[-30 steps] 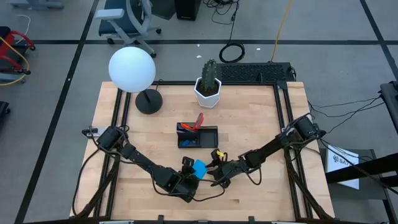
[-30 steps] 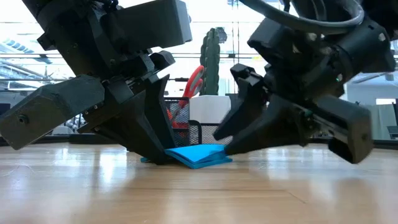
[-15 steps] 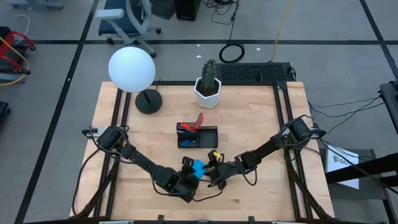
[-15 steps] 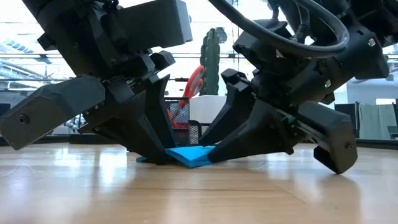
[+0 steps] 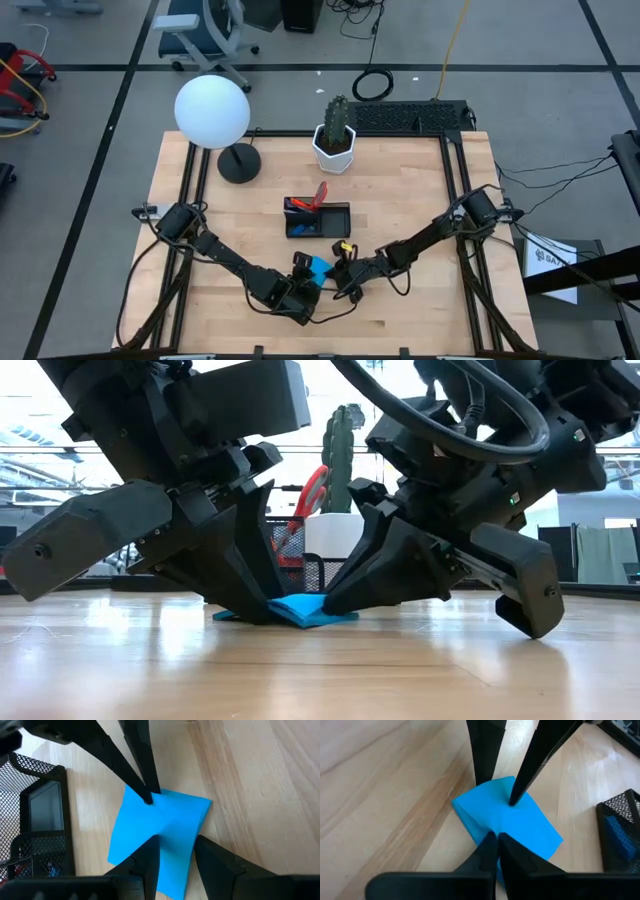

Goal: Pick and place office supplies into organizer
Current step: Put the blue sticky notes into the black desk organizer

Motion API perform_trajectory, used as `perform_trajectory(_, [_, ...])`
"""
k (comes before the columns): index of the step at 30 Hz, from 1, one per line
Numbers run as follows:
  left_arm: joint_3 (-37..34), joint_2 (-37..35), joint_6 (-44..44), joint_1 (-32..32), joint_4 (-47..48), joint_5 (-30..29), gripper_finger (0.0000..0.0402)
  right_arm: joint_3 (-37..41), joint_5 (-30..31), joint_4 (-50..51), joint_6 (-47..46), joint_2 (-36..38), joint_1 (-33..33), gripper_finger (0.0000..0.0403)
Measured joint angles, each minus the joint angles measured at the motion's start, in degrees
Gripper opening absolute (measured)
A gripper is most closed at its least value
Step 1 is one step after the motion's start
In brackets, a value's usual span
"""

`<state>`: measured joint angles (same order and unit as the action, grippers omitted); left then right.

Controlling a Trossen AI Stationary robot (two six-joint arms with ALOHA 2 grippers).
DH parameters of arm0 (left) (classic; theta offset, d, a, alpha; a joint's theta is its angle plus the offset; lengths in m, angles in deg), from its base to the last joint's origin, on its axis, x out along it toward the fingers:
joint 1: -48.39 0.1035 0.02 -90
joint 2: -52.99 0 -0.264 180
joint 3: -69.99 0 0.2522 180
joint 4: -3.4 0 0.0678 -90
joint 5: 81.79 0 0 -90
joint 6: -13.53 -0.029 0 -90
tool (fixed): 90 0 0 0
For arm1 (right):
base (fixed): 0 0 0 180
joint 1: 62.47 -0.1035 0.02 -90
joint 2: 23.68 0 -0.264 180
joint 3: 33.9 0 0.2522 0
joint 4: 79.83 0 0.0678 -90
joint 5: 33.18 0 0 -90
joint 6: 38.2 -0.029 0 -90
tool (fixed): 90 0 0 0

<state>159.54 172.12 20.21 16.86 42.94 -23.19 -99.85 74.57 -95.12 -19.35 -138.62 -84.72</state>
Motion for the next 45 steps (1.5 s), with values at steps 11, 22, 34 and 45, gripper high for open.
perform_trajectory(11, [0.29, 0.00, 2.12, -0.71, 4.89, -2.92, 0.0129, 0.09, 0.11, 3.31, -0.18, 2.31, 0.16, 0.0001])
perform_trajectory(22, [3.80, 0.13, 6.34, -0.87, 14.95, -5.88, 0.0129, 0.17, 5.14, 11.75, -3.72, 8.78, -0.34, 0.0000])
perform_trajectory(34, [11.10, 0.04, 12.56, -0.66, 32.67, -13.43, 0.0129, 0.13, 7.37, 12.74, -4.70, 13.06, -0.39, 0.0000])
perform_trajectory(45, [11.83, -5.32, 19.07, -0.46, 41.91, -17.58, 0.0129, 0.08, 14.14, 18.94, -6.53, 18.81, -1.75, 0.0000])
